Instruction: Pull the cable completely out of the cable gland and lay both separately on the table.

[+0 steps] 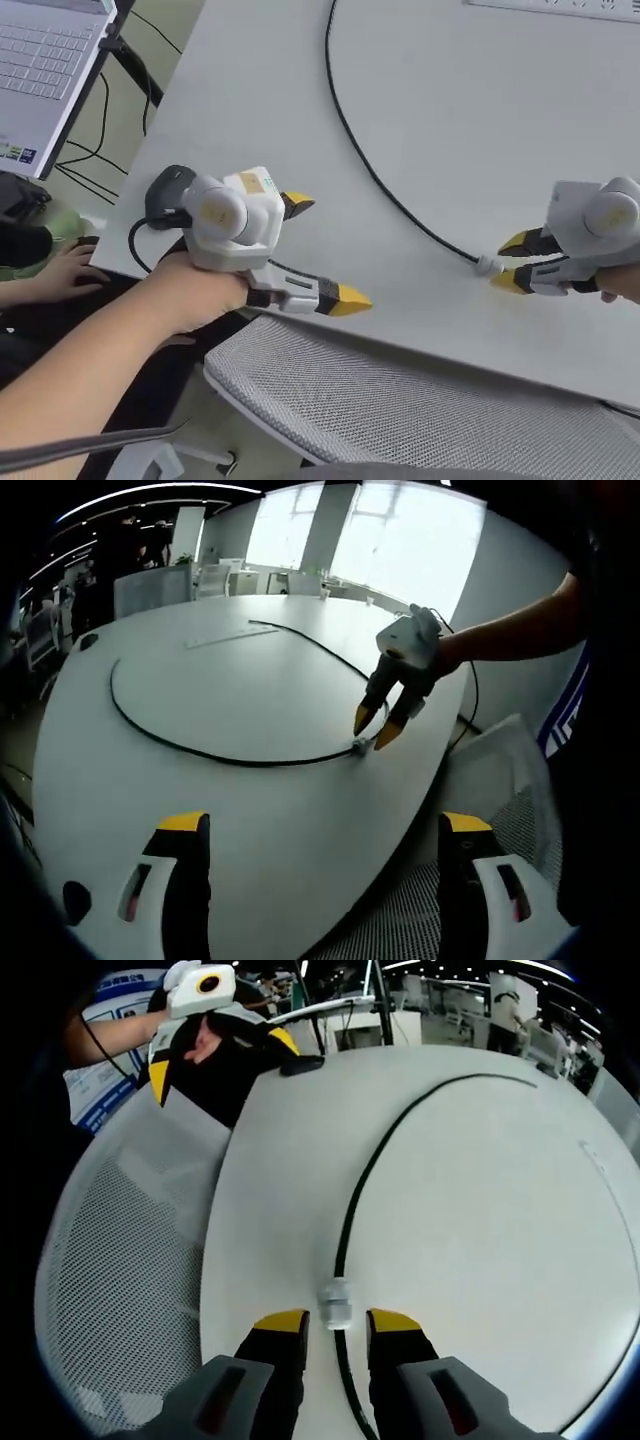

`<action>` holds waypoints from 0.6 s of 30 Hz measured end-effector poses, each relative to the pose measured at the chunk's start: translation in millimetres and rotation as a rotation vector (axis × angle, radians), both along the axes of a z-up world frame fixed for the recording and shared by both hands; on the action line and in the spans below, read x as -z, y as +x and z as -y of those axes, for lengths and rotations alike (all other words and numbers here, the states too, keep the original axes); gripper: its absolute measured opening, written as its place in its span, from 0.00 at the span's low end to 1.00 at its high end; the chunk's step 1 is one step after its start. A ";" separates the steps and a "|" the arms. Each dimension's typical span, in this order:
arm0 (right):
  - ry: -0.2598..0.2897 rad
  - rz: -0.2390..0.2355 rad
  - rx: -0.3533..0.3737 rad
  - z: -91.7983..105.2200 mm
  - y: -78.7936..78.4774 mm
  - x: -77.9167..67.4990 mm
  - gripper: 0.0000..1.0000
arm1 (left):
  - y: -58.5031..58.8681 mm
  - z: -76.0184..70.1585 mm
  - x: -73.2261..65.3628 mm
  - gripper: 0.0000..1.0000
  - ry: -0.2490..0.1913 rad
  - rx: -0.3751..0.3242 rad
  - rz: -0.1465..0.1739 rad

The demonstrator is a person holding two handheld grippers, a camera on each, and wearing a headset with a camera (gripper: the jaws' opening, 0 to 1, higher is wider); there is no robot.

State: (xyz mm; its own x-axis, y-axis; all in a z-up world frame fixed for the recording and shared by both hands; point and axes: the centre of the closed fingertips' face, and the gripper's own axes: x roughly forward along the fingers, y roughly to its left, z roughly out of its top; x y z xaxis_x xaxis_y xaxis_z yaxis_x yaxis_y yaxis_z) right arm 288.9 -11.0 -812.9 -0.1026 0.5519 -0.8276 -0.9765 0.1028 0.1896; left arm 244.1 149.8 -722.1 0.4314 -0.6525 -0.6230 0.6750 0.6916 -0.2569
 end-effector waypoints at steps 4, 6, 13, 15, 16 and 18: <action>-0.002 0.001 -0.009 -2.4 0.4 1.6 0.14 | 2.0 1.2 -4.5 0.94 -0.018 -0.011 0.005; -0.006 0.000 -0.018 -2.8 -0.7 2.6 0.11 | 2.0 1.4 -4.6 0.94 -0.018 -0.010 0.004; -0.029 0.022 -0.042 0.7 -1.6 7.3 0.09 | 1.3 1.8 -2.5 0.94 -0.017 -0.007 0.001; -0.026 0.027 -0.042 0.2 -1.4 6.8 0.09 | 0.4 2.2 -1.2 0.93 -0.017 -0.005 -0.002; -0.026 0.027 -0.039 0.0 -1.4 6.8 0.09 | 0.2 2.5 -0.9 0.93 -0.018 -0.005 -0.002; -0.022 0.029 -0.035 -0.5 -1.1 6.7 0.09 | 0.0 2.7 0.1 0.93 -0.022 -0.006 -0.003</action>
